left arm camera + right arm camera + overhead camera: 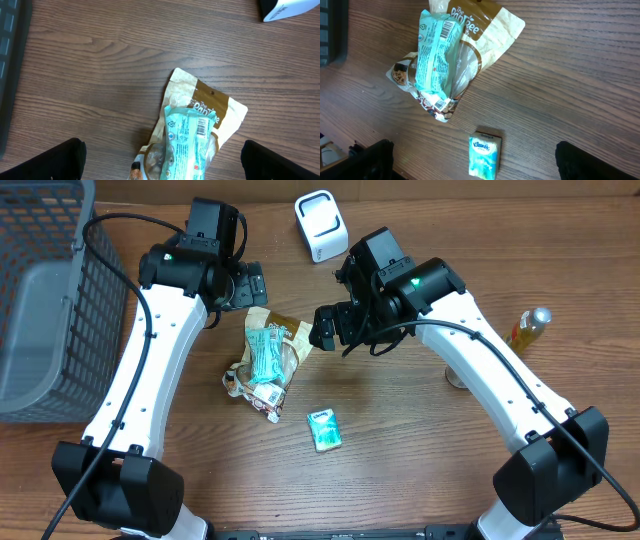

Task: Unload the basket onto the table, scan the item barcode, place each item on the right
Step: 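Swing the right gripper left and hover above the snack packets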

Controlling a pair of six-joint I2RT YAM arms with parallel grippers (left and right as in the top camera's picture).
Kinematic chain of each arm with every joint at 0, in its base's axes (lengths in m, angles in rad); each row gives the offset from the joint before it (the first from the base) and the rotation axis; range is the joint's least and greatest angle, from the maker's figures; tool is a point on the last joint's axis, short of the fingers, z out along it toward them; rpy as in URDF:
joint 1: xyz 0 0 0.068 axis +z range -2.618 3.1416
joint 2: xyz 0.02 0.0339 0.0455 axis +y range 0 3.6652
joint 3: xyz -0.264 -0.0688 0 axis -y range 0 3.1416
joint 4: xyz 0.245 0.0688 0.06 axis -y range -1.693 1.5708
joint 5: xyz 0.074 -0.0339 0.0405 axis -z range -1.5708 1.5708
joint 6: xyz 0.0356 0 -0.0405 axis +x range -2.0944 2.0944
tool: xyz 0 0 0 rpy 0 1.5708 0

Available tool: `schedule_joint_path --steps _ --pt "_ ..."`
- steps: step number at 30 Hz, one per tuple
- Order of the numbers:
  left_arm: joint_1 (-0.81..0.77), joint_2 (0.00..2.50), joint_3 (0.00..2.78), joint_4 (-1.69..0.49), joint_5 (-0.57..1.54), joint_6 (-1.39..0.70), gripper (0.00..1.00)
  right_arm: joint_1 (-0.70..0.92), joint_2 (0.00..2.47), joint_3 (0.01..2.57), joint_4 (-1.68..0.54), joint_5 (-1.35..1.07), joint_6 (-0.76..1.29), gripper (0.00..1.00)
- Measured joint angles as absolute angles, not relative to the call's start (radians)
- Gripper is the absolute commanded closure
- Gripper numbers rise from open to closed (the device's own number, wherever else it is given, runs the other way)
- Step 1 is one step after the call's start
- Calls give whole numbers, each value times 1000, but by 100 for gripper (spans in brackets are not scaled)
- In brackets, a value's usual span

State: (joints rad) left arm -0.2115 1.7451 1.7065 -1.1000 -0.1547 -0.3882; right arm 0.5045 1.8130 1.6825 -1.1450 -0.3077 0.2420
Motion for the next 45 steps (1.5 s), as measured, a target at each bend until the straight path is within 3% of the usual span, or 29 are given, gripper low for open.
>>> schedule_joint_path --steps 45 --pt "-212 1745 1707 -1100 -155 -388 0 505 1813 1682 -1125 -307 242 0"
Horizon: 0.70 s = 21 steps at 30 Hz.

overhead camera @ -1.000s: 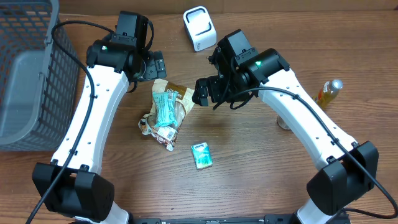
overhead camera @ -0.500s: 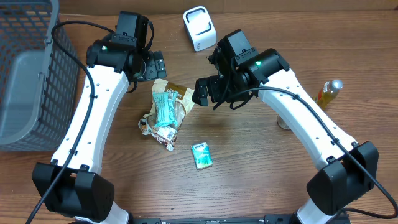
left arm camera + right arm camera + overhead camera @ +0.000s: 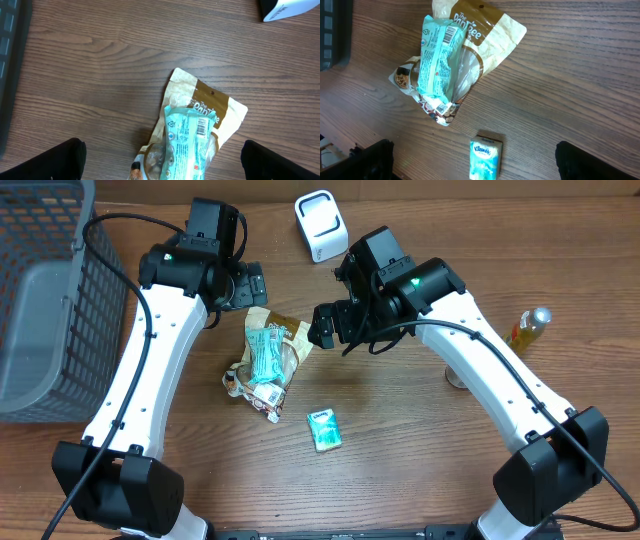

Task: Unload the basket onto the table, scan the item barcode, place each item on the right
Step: 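Swing the right gripper left and hover above the snack packets, then move the right gripper down over the teal Kleenex pack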

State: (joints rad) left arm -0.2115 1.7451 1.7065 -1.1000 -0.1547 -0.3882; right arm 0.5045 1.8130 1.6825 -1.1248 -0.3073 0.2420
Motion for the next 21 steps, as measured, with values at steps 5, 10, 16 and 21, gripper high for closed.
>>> schedule_joint_path --steps 5,10,16,21 --pt "-212 1745 1707 -1100 -155 -388 0 505 1813 1682 -1124 -307 242 0" --pt "-212 1745 1707 -1100 -155 -388 0 505 1813 1682 -1111 -283 242 0" --pt "-212 1745 1707 -1100 -155 -389 0 505 1813 1682 -1092 -272 248 0" --pt "-212 1745 1707 -1100 -155 -388 0 505 1813 1682 -1092 -269 278 0"
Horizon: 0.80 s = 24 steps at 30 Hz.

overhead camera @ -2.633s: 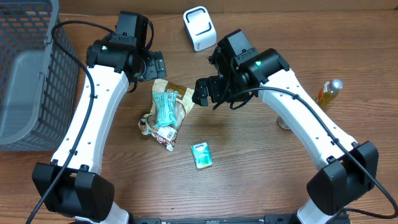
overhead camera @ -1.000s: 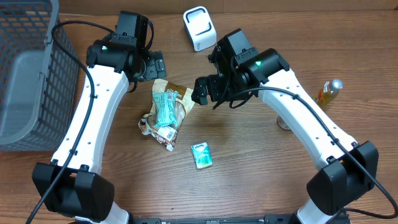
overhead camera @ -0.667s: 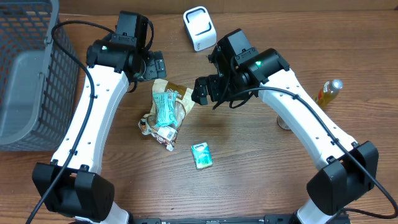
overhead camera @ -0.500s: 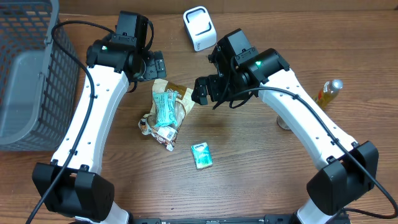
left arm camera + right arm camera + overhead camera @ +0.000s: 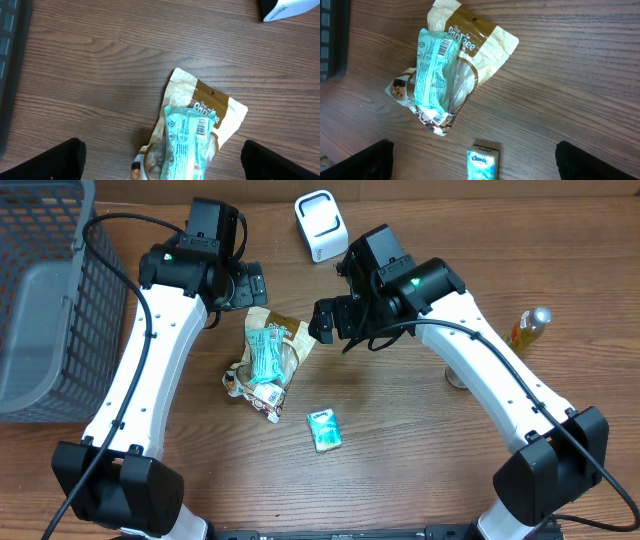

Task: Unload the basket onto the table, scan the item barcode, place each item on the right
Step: 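Move the right gripper down over the teal Kleenex pack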

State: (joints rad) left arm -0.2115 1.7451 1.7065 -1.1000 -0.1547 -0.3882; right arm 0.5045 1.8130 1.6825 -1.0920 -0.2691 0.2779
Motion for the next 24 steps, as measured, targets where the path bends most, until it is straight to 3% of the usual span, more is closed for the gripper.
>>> schedule_joint_path --steps 12,21,24 --pt "-212 1745 1707 -1100 -155 -388 0 517 1813 1557 -988 -268 356 3" --pt "-212 1745 1707 -1100 -155 -388 0 624 1813 1420 -931 -265 368 34" --pt "-212 1745 1707 -1100 -155 -388 0 648 1813 1367 -949 -265 382 49"
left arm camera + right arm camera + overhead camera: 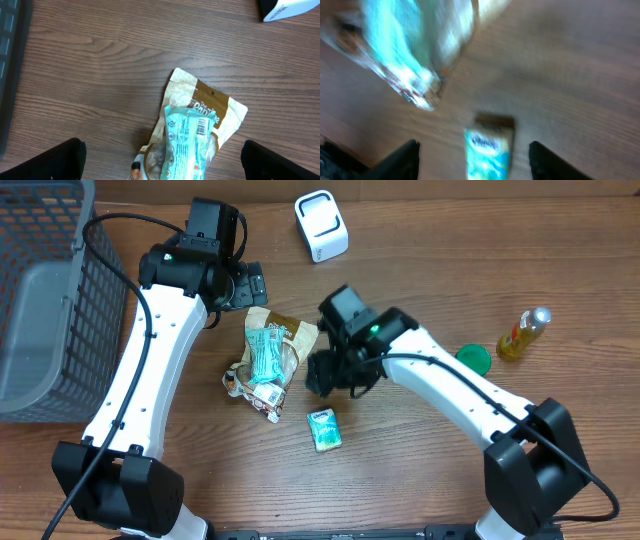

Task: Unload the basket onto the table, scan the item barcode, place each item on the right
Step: 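Move the right gripper down over the teal Kleenex pack, then lower the right gripper onto the Kleenex pack and align fingers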

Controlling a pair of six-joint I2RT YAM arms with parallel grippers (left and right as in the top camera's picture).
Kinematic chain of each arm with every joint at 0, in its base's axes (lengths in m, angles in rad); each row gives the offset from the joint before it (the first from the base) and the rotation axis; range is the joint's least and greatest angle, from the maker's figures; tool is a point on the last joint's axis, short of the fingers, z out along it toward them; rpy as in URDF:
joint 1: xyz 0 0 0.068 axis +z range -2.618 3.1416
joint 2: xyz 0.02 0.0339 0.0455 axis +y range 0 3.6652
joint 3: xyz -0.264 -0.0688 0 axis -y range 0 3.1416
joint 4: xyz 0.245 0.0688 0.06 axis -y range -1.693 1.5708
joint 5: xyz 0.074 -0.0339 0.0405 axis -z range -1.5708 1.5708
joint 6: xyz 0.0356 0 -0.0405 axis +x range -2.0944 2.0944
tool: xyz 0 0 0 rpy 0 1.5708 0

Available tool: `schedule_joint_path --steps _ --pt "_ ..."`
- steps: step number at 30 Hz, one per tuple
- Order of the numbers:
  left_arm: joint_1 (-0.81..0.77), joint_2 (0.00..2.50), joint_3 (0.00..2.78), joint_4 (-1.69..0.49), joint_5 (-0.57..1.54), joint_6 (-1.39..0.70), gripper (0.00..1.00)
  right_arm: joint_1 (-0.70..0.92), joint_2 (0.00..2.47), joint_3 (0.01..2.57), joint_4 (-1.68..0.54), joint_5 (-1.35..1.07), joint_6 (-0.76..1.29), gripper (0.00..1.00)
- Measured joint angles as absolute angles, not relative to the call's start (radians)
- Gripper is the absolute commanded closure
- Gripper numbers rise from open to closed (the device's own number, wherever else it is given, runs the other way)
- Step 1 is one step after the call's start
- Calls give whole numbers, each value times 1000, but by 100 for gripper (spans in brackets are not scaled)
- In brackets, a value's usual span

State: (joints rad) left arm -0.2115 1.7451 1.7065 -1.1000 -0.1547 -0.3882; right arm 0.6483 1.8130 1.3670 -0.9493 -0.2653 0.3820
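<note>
A teal snack packet (263, 353) lies on a brown and white bag (290, 335) at the table's middle; its barcode faces up in the left wrist view (201, 127). A small teal tissue pack (323, 429) lies nearer the front. The white scanner (320, 225) stands at the back. My left gripper (245, 285) hangs open behind the bags, holding nothing. My right gripper (322, 375) is low, open, just right of the bags and above the tissue pack (487, 152), which lies between its fingers (400, 160) in a blurred wrist view.
A grey mesh basket (45, 300) fills the left edge. A yellow bottle (527, 332) and a green lid (473, 358) sit at the right. Crumpled wrappers (240, 385) lie at the bags' near end.
My right arm has dropped and come forward, from beside the bags' far end to low over the tissue pack. The green lid now shows. Left arm and items are unmoved.
At all three earlier moments both grippers hung open above the table, the right one shifting only slightly near the bags' far end. Now the right gripper is down near the tissue pack; nothing has been picked up.
</note>
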Motion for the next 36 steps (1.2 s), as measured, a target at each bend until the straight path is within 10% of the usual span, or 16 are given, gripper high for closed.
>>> schedule_joint_path --steps 36 --pt "-212 1745 1707 -1100 -155 -388 0 651 1813 1184 -978 -406 461 50"
